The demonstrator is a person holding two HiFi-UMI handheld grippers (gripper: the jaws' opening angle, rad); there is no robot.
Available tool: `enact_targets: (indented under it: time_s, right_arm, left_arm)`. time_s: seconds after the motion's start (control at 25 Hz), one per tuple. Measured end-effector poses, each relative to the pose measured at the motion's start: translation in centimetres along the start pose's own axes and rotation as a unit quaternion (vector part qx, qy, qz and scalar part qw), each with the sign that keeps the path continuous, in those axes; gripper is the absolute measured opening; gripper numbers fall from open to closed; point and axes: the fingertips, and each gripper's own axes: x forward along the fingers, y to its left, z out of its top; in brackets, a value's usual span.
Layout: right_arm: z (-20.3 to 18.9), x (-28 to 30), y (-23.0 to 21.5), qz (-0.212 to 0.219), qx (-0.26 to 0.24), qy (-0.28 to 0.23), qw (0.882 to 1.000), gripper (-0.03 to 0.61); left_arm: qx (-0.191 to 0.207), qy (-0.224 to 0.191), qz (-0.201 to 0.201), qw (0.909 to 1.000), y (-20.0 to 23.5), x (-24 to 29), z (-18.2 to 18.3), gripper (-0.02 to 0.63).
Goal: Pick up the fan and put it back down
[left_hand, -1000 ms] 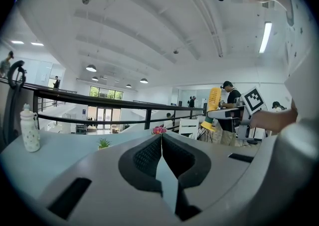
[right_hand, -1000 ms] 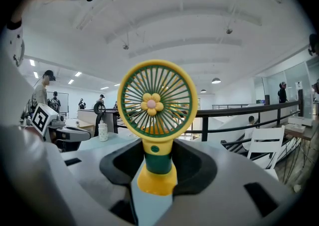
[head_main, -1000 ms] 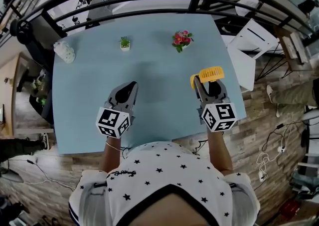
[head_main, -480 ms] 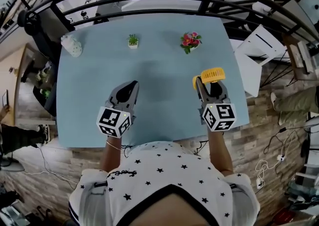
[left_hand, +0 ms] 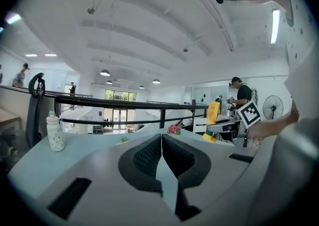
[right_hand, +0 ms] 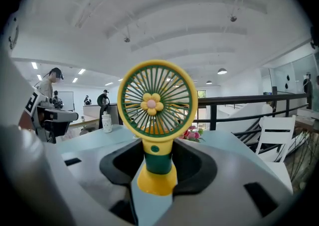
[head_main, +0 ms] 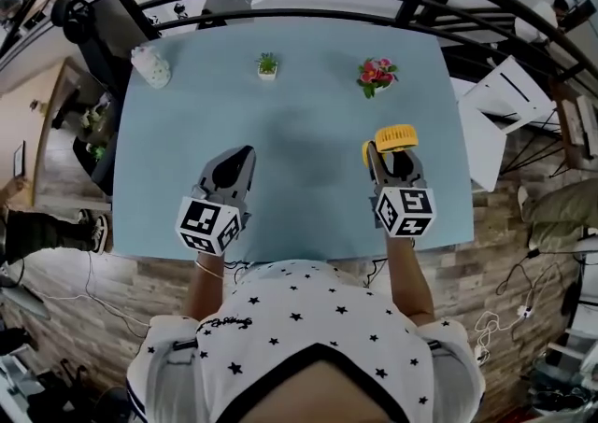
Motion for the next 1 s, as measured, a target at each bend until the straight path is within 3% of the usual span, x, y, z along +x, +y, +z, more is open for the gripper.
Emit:
enact_targets:
  time_s: [0.44, 1.0]
  right_arm:
    - [-4.2, 2.7, 0.7, 0.008, -0.006, 0.035, 0.999, 0.175]
    - [-10.0, 4.6, 0.6, -0.012, -0.013, 0.084, 0.996, 0.175]
  left_arm:
    - [0.004, 0.009, 0.042, 0.9991, 1.6, -2.4, -0.2, 0.028]
    - [0.004, 0.023, 0.078, 0.9967, 3.3, -4.9, -0.9, 0.029]
